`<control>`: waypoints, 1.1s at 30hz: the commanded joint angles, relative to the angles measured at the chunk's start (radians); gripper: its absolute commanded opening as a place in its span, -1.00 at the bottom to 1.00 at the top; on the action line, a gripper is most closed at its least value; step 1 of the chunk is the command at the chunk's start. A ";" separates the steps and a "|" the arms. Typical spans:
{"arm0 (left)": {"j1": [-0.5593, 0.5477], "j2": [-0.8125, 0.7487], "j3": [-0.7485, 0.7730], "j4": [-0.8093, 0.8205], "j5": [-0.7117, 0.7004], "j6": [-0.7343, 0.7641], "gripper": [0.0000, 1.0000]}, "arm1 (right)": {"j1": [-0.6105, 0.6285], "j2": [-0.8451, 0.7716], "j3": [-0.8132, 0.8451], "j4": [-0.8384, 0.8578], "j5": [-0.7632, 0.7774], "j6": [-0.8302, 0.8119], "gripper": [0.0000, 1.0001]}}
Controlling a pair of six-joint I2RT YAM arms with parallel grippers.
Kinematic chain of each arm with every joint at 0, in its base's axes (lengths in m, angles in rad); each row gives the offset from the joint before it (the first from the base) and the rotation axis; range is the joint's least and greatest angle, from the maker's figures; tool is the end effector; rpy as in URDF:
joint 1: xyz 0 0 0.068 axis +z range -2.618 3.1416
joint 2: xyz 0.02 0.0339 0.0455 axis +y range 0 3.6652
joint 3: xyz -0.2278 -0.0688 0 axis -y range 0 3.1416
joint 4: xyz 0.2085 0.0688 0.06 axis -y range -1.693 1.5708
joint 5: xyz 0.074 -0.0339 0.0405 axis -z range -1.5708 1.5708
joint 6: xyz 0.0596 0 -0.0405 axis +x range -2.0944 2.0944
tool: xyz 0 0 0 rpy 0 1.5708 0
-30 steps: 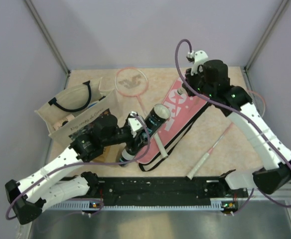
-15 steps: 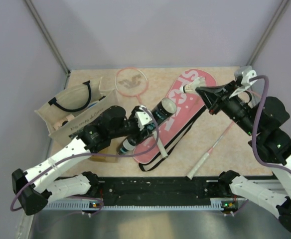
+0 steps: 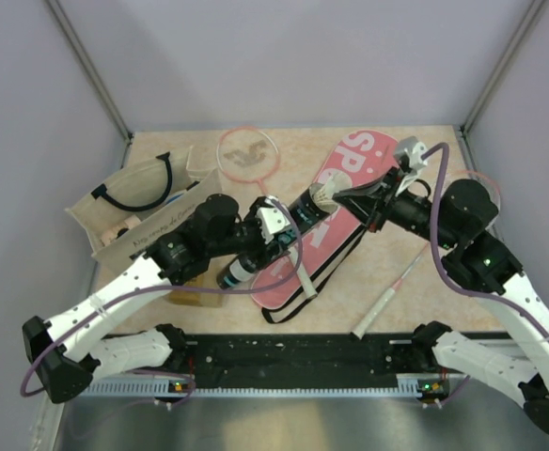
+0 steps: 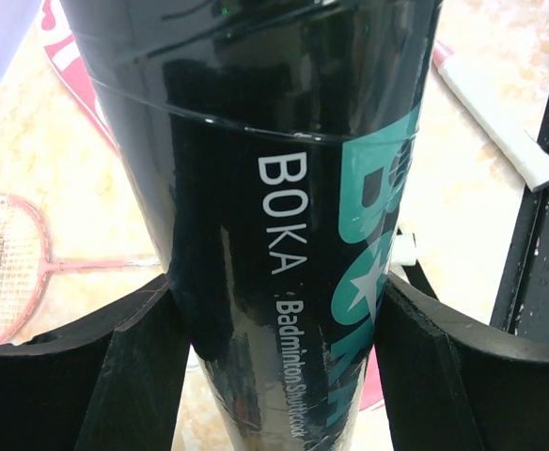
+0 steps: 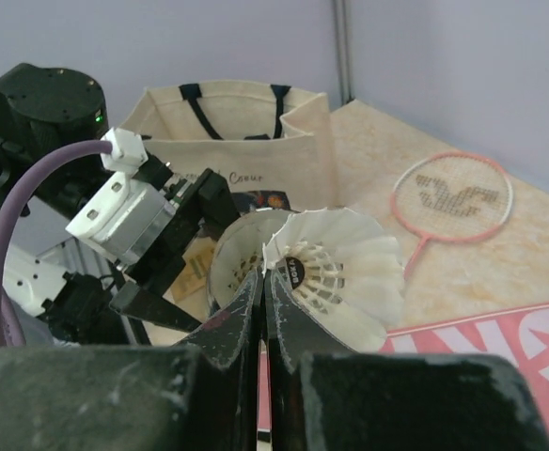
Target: Pack up the badminton gear
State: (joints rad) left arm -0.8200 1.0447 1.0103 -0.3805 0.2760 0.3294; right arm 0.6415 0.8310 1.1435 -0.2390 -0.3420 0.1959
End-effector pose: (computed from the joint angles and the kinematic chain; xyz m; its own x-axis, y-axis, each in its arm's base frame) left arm 0.1493 -0.1838 0.3103 0.0224 0.4322 -0.9015 0.9156 0.3532 0.1921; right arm 0.1292 0.1214 0.4125 -0.1042 0.1511 -0.9830 -0.8273 0.5355 0.1700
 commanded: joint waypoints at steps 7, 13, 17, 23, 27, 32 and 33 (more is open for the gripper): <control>-0.004 0.028 0.074 0.018 0.035 0.079 -0.31 | 0.021 0.053 -0.062 0.106 -0.109 0.057 -1.00; -0.002 0.017 0.067 0.067 0.043 0.053 -0.31 | 0.037 0.056 -0.113 0.125 -0.109 0.094 -1.00; -0.004 0.015 0.062 0.095 0.063 0.040 -0.32 | 0.040 0.051 -0.149 0.184 -0.123 0.134 -1.00; -0.004 0.015 0.059 0.117 0.072 0.033 -0.32 | 0.041 0.051 -0.186 0.230 -0.115 0.197 -1.00; -0.002 0.009 0.051 0.132 0.074 0.040 -0.33 | 0.041 0.057 -0.195 0.205 -0.115 0.186 -1.00; -0.002 0.000 0.048 0.135 0.077 0.065 -0.34 | 0.041 0.043 -0.176 0.144 -0.140 0.125 -0.99; -0.004 -0.005 0.048 0.132 0.080 0.068 -0.35 | 0.041 0.039 -0.171 0.132 -0.147 0.110 -0.98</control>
State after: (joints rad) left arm -0.8181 1.0866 1.0248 -0.4271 0.2955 0.3714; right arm 0.6609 0.8757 0.9730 -0.0151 -0.4442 0.3595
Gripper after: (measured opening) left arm 0.732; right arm 0.004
